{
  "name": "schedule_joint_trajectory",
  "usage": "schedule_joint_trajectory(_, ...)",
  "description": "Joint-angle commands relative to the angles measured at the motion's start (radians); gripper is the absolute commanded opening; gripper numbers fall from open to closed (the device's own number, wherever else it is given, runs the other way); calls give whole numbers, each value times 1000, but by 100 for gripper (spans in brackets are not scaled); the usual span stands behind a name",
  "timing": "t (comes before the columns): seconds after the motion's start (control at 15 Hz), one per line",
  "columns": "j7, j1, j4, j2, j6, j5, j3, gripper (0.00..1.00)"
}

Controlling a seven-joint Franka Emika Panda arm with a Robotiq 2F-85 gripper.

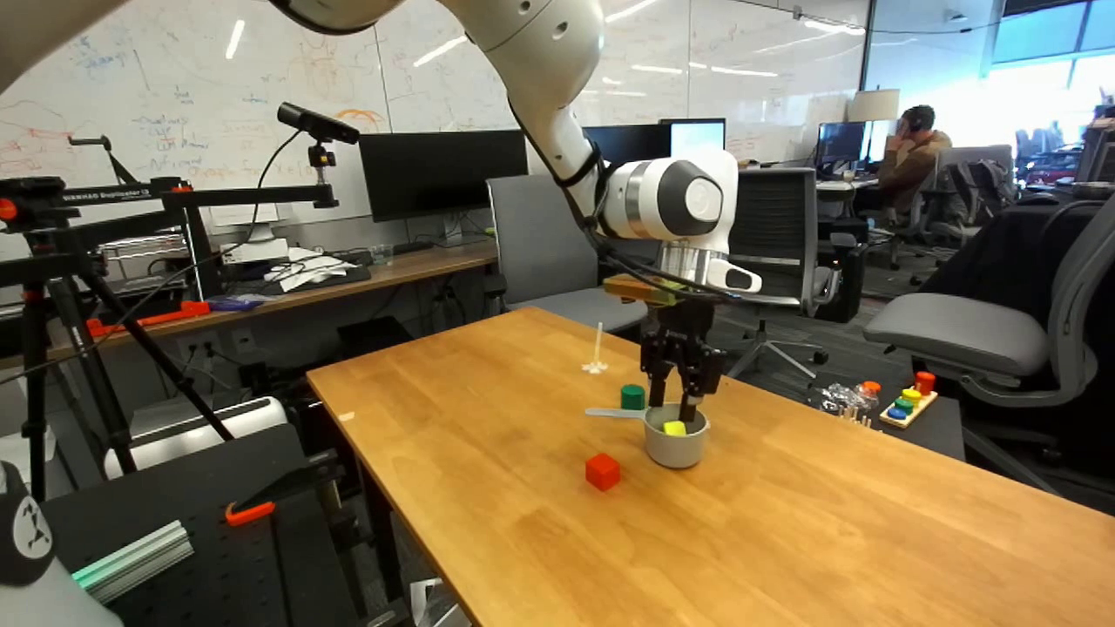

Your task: Put the blocks inside the grey measuring cup

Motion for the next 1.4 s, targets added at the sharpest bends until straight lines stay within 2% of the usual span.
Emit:
schedule_joint_trajectory(0.0, -14, 36, -41, -45, 13, -38, 5, 98)
schedule_joint_trajectory(0.07, -15, 51, -31, -42, 8, -48, 10, 100)
schedule_joint_trajectory(0.4, -46, 130, 21, -17, -8, -95, 43, 100)
schedule_joint_trajectory(0.67, -223, 139, 70, 16, -38, -127, 94, 100)
schedule_joint_trajectory(1.33, -286, 159, 283, 186, -60, -189, 68, 100)
